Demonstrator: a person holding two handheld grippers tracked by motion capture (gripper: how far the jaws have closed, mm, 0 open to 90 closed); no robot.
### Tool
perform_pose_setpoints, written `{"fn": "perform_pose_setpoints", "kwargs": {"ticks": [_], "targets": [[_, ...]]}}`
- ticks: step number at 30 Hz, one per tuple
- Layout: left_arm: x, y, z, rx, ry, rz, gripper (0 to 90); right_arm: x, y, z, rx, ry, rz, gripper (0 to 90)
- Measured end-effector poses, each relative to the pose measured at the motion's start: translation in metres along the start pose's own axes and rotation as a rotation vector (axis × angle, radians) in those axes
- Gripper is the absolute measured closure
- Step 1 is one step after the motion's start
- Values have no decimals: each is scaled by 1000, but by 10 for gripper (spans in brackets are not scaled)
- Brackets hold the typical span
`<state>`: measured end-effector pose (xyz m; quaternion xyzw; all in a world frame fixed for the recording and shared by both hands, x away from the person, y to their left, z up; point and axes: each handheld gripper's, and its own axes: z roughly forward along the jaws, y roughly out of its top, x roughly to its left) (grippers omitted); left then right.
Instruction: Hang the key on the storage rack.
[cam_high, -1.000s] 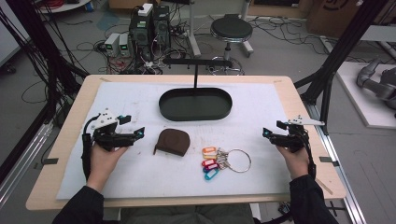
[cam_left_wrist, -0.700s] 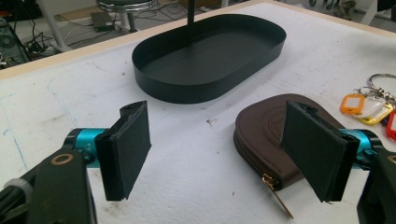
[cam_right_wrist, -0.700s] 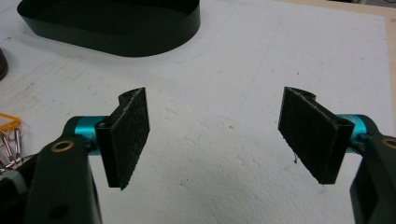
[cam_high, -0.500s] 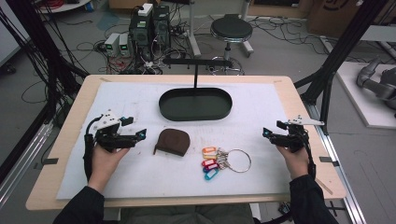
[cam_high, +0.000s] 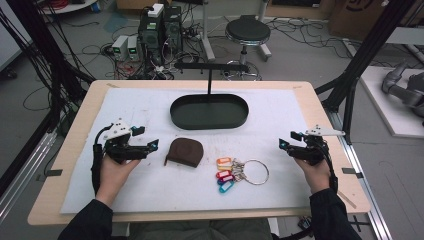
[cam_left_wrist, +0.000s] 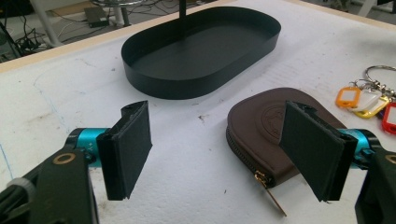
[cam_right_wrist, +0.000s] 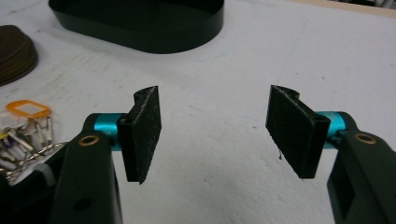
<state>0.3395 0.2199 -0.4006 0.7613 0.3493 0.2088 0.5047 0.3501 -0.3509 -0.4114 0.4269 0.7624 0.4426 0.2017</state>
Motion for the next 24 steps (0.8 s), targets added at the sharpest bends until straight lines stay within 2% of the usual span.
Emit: {"fn": "perform_pose_setpoints", "kwargs": {"ticks": [3, 4, 7, 11, 12, 16, 17, 24], "targets": [[2, -1, 2, 2, 6, -1, 251, 7, -1, 1, 18, 48, -13, 440], [2, -1, 2, 1, 9, 0, 254, 12, -1, 2, 32, 74, -26, 480], [4, -1, 5, 4, 22, -4, 256, 20, -3, 3, 62, 110, -35, 510], [6, 0, 6, 3, 29, -8, 256, 27, -10, 4, 58, 121, -32, 550], [6, 1, 8, 6, 29, -11, 256, 29, -12, 6, 86, 129, -33, 566], [6, 1, 10, 10, 29, -3, 257, 31, -15, 7, 107, 134, -27, 588], [5, 1, 11, 16, 28, -3, 259, 33, -17, 8, 123, 140, -29, 624], [4, 1, 11, 18, 31, -3, 259, 40, -21, 16, 177, 184, -59, 691]]}}
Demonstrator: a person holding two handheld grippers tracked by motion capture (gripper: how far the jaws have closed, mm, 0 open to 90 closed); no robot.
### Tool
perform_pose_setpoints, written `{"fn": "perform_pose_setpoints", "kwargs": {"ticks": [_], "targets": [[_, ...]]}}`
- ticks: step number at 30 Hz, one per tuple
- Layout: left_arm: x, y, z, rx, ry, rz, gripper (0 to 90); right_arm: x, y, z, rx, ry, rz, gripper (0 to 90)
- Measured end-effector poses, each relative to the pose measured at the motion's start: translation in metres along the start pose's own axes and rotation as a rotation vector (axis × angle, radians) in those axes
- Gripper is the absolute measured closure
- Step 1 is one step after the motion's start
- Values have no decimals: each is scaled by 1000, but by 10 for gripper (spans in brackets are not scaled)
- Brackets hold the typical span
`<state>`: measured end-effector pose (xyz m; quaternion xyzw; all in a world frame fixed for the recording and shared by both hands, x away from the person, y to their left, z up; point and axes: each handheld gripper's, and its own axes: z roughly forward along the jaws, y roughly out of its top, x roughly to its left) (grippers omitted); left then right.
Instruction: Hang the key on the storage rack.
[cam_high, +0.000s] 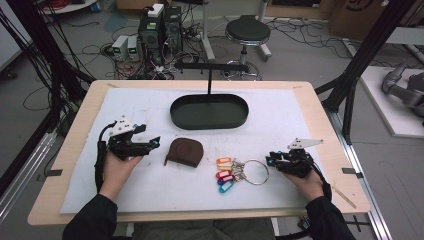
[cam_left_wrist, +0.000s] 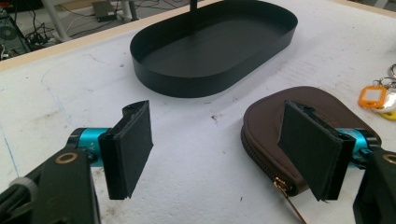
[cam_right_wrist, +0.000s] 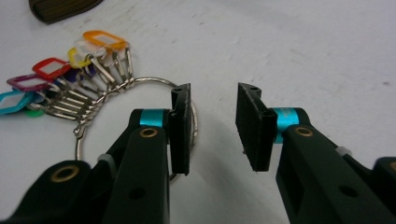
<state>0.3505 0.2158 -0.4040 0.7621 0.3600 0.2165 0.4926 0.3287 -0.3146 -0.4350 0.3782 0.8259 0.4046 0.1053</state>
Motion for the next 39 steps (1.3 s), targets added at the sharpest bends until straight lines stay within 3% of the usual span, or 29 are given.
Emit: {"fn": "perform_pose_setpoints", "kwargs": {"ticks": [4, 8, 15, 19, 22, 32, 39], "targets": [[0, 0, -1, 5, 2, -4, 259, 5, 0, 9, 51, 15, -29, 705], [0, 0, -1, 8, 1, -1, 259, 8, -1, 15, 95, 1, -63, 725], [-1, 0, 0, 18, 0, 0, 259, 9, -1, 15, 92, -35, -93, 856], [-2, -1, -1, 20, 2, -1, 259, 9, 0, 15, 97, -38, -95, 869], [-2, -2, -2, 18, 2, -4, 259, 6, 3, 13, 59, -46, -70, 876], [-2, -5, -6, 13, 1, -5, 259, -1, 15, -10, -163, -44, 46, 876], [-4, -5, -5, 7, -2, -1, 259, 4, 19, -13, -222, 6, 75, 877]]}}
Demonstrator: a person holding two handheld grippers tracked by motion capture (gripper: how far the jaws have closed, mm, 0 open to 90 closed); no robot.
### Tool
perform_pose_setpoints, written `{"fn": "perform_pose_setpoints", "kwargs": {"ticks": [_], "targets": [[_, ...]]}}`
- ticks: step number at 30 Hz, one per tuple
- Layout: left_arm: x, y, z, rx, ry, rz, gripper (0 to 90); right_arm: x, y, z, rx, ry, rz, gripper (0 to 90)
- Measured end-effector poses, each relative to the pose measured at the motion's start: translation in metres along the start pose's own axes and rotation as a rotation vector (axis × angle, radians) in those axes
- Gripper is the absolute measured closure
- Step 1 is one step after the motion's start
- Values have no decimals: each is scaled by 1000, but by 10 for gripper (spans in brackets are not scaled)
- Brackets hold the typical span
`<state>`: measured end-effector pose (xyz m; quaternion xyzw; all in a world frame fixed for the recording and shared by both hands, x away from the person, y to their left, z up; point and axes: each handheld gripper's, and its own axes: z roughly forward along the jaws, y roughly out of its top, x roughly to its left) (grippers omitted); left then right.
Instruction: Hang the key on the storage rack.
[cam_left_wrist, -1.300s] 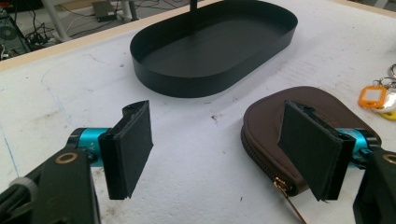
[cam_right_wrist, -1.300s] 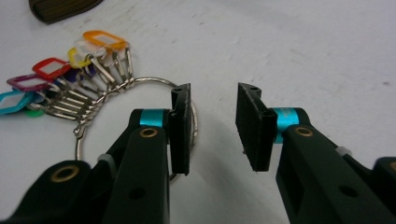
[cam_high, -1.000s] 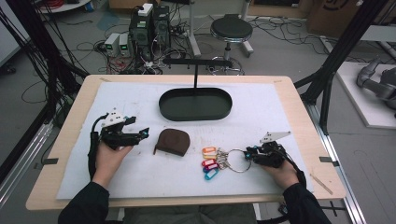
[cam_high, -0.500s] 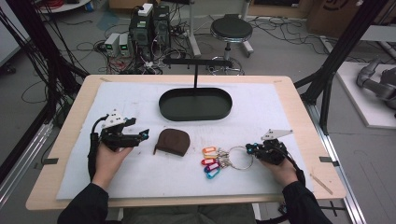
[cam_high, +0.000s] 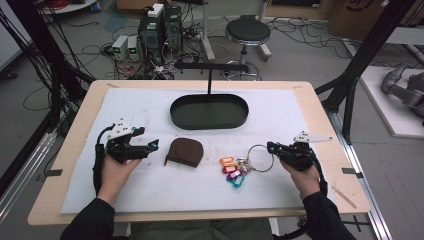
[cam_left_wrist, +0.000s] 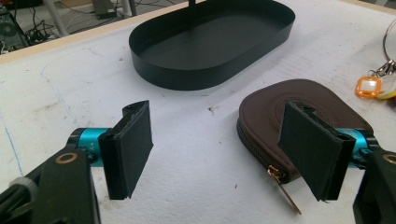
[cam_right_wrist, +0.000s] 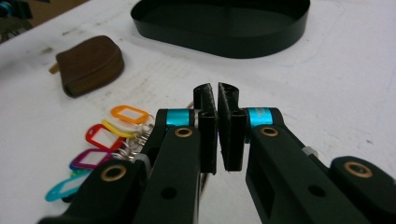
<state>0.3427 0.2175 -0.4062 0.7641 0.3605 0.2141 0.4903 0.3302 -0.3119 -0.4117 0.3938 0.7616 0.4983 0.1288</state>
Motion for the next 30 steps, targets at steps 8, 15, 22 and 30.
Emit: {"fn": "perform_pose_setpoints", "kwargs": {"ticks": [8, 15, 22, 30], "targets": [[-1, 0, 0, 1, -4, 4, 259, 6, 1, 2, 1, 37, 16, 871], [-1, 0, 1, 1, -6, 6, 259, 6, -2, 7, 57, 77, 35, 853], [-1, 0, 2, 7, -9, 6, 259, 4, -3, 10, 92, 101, 57, 854], [-2, 0, 2, 8, -8, 7, 259, 7, -1, 10, 78, 108, 25, 871]]}}
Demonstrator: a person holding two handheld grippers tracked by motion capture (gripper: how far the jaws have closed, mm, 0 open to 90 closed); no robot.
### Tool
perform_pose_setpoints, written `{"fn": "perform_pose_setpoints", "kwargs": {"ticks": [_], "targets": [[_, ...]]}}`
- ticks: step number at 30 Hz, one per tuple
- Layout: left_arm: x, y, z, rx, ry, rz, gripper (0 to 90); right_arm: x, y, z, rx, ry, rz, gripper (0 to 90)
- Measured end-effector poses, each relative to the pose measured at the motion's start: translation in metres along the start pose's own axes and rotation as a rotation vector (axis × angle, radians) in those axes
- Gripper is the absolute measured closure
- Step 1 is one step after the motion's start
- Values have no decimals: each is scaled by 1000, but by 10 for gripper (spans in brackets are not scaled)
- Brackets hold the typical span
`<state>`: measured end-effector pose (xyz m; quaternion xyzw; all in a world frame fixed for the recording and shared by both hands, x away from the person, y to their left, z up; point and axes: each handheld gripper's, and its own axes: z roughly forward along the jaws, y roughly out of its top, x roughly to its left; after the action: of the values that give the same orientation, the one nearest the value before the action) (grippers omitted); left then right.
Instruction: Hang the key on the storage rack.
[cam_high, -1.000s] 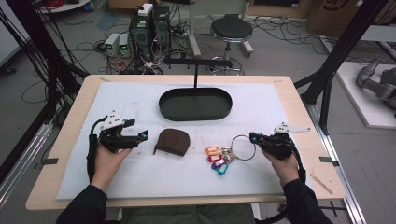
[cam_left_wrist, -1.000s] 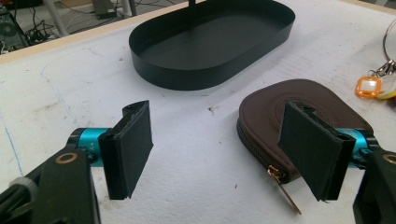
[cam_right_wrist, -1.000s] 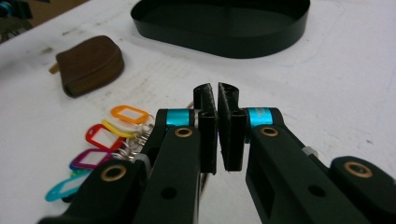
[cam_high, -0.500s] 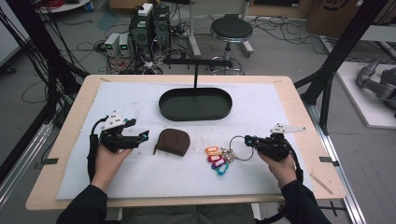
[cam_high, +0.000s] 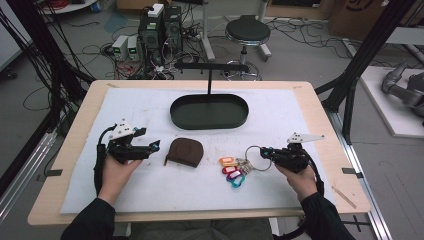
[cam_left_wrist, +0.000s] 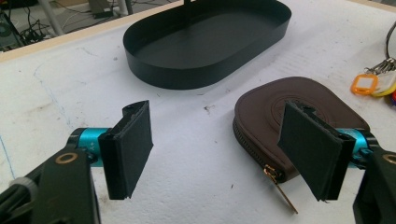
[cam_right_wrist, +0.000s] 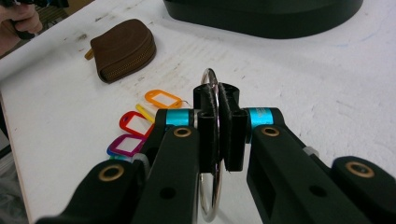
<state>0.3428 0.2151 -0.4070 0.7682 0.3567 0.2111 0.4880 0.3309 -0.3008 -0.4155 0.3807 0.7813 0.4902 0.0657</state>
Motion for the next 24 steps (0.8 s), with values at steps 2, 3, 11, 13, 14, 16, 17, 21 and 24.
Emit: {"fn": "perform_pose_setpoints", "kwargs": {"ticks": [2, 3, 11, 13, 14, 16, 17, 21, 24], "targets": [[0, 0, 0, 1, 0, -1, 259, 1, 1, 0, -4, 3, -1, 872], [0, 0, 0, 1, 0, -1, 259, 2, 2, -1, -15, 3, -11, 872], [0, 0, -1, 0, 1, -1, 259, 8, 13, -6, -49, 18, -35, 873], [0, 0, -1, -4, -1, -3, 259, 10, 16, -6, -52, 18, -51, 874], [0, 0, -1, -4, -1, -3, 259, 12, 18, -7, -54, 19, -54, 874], [-1, 1, -2, -10, -3, -2, 259, 14, 23, -8, -58, 20, -66, 874], [-1, 1, -3, -7, -4, 3, 259, 15, 25, -8, -61, 22, -74, 874], [-2, 1, -3, -9, -9, 0, 259, 19, 35, -10, -61, 26, -110, 874], [-1, 0, -5, -16, -18, -13, 259, 21, 40, -10, -62, 30, -126, 874]]}}
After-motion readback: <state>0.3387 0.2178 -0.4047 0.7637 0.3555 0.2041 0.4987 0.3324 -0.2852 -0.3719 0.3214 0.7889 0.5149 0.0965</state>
